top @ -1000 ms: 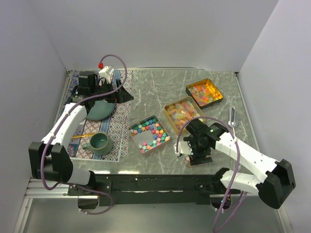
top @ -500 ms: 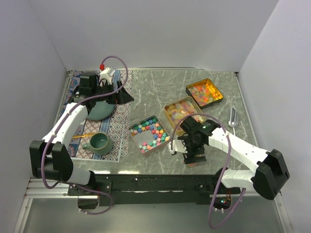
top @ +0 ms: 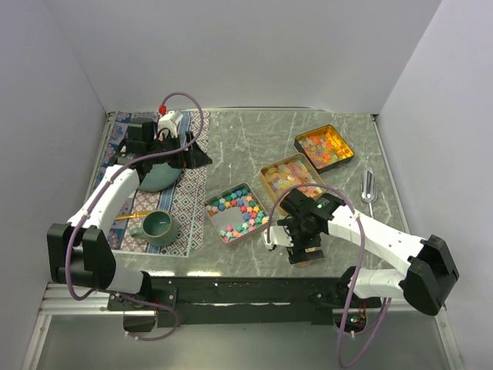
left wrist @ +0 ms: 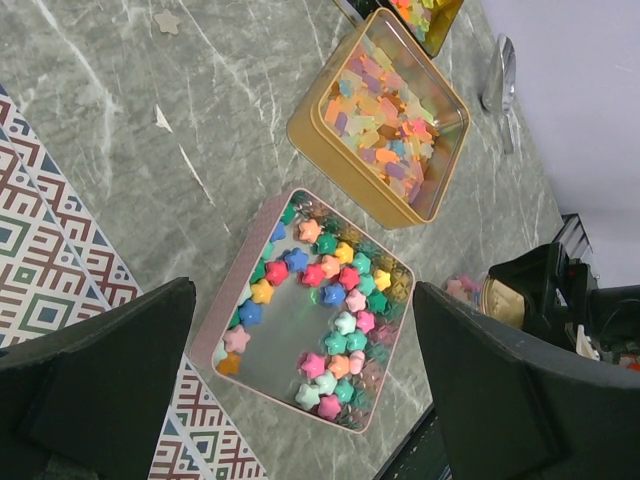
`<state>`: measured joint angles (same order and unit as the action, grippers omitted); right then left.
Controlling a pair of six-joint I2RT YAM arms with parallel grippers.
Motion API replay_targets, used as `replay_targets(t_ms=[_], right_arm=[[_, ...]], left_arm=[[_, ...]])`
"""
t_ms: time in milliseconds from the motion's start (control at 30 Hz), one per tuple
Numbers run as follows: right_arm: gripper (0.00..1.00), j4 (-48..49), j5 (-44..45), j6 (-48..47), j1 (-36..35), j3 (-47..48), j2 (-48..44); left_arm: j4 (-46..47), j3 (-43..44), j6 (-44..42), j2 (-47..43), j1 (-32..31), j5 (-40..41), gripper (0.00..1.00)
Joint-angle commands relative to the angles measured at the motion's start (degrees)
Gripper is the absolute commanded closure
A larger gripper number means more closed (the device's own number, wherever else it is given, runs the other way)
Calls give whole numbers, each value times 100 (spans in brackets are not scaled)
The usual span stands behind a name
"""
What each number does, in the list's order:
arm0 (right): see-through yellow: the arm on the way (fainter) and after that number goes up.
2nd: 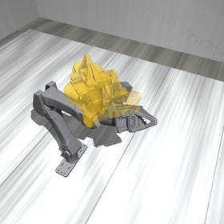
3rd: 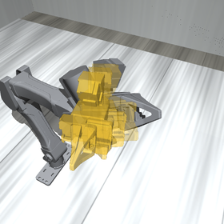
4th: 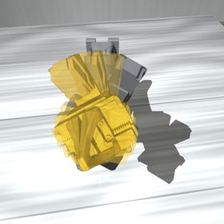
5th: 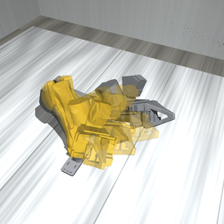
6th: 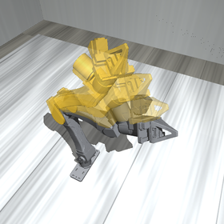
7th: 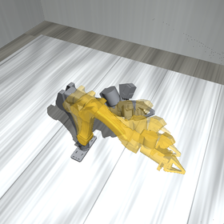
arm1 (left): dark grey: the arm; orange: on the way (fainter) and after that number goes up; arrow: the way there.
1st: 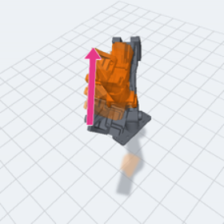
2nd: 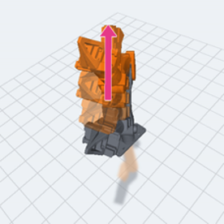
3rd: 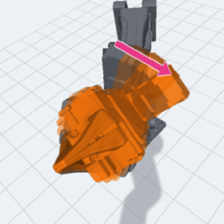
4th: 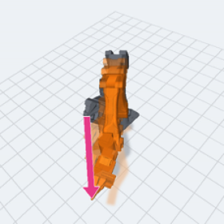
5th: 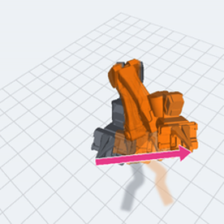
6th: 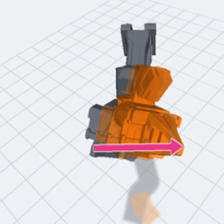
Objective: Pack the candies
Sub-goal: Close the bottle lid on the packing bottle.
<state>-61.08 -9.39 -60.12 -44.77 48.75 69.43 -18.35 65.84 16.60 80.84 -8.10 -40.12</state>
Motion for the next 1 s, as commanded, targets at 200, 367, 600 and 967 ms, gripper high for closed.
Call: replay_targets(t_ms=[200,367,600,967], right_arm=[[19,-379,148,44,-49,-226,-290],[20,-448,7,97,-66,-50,-88],[20,-738,60,97,-75,169,-316],[20,-1012,-10,176,-110,276,-492]], left_arm=[[306,-19,71,-191,-25,-137,3],[244,-28,27,-226,-25,-101,3],[244,-72,-8,-314,-25,-40,3],[394,-125,54,-332,-25,-5,3]])
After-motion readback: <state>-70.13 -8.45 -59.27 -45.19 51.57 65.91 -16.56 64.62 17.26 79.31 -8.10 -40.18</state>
